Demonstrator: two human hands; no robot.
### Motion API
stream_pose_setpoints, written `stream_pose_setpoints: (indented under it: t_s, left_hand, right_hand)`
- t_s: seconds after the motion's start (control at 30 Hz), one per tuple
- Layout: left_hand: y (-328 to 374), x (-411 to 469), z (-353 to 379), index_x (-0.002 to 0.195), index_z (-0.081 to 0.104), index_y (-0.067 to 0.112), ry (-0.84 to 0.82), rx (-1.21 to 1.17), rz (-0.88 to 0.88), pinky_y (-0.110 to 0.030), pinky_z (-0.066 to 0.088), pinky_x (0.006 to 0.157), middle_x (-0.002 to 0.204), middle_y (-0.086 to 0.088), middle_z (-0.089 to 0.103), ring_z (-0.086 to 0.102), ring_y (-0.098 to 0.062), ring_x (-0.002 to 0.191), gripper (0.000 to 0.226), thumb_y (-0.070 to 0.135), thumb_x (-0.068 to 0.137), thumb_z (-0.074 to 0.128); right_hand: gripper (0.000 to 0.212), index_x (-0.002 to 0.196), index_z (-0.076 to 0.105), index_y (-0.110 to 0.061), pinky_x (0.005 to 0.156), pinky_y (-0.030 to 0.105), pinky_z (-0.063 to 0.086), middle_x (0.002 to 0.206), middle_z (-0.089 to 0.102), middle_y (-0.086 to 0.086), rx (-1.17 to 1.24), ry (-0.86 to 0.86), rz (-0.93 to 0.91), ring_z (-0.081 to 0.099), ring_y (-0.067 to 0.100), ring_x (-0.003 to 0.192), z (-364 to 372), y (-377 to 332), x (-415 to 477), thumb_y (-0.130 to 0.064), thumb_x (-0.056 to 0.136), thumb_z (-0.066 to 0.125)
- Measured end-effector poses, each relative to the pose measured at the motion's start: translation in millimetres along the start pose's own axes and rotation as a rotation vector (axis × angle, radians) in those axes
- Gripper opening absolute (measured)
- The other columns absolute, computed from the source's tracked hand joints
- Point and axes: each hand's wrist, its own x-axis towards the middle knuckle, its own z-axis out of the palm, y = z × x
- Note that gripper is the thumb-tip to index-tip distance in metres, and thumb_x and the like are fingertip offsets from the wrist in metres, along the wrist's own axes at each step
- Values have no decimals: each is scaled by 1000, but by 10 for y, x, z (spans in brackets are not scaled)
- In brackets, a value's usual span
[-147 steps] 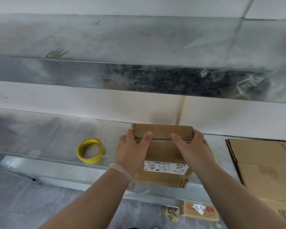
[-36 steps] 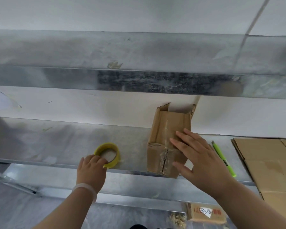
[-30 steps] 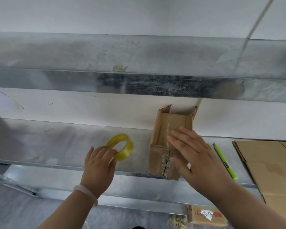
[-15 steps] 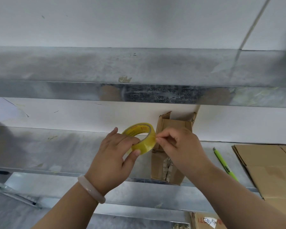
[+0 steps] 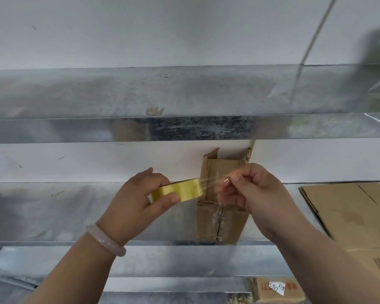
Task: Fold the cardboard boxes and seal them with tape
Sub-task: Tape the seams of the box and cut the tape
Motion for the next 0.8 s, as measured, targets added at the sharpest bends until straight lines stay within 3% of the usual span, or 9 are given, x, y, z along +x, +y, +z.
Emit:
stream_pose_setpoints:
  t_s: [0.07,0.13,0.3,0.37,0.53,0.7,0.8]
  left_hand:
    - [-26,-28,-44,85,51,38,-57,-141,0,-16,45,76,82,15,57,59,-11,83,33,70,86,42]
    - [-18,-25,-53,84,53,34,-65,-150,42,-20,44,67,81,12,57,59,-11,82,35,67,88,43]
    - [32,67,16,72,49,37,-25,121,52,-18,35,50,61,19,47,49,-7,58,44,79,78,40]
    - [34,110,52,73,46,38,-50,168,73,-18,32,50,60,20,43,46,-7,54,41,78,79,37]
    - [-99,149,57,82,53,30,-160,-69,172,-29,43,54,71,17,50,50,-8,65,27,50,95,40]
    - [-213,142,94,82,63,26,-108,233,210,-20,41,54,70,16,57,49,-5,61,50,67,90,34]
    - [-228,156,175,81,64,29,-113,369,204,-15,31,54,67,15,57,45,-3,59,57,70,89,27]
  right_hand:
    - [20,81,59,-3,75,43,60,77,73,9,68,36,17,71,24,76,-72,-19,-28,-1,98,47]
    - [21,81,59,-3,74,40,60,75,72,9,52,54,12,71,23,74,-124,2,-79,1,98,47]
    - [18,82,58,-2,79,40,58,76,73,8,29,166,48,72,25,74,-249,125,-171,0,97,49]
    - [17,83,59,-1,80,41,58,74,72,8,28,202,66,72,26,73,-292,159,-184,-1,97,49]
    - [19,81,59,-1,81,44,57,72,71,10,81,269,112,71,27,70,-416,227,-208,-2,97,49]
    - [16,84,60,0,76,37,59,74,72,12,26,300,110,72,30,75,-496,302,-243,-3,96,51]
    - [17,84,61,2,68,30,60,74,71,13,47,312,143,72,30,73,-517,365,-240,-2,97,51]
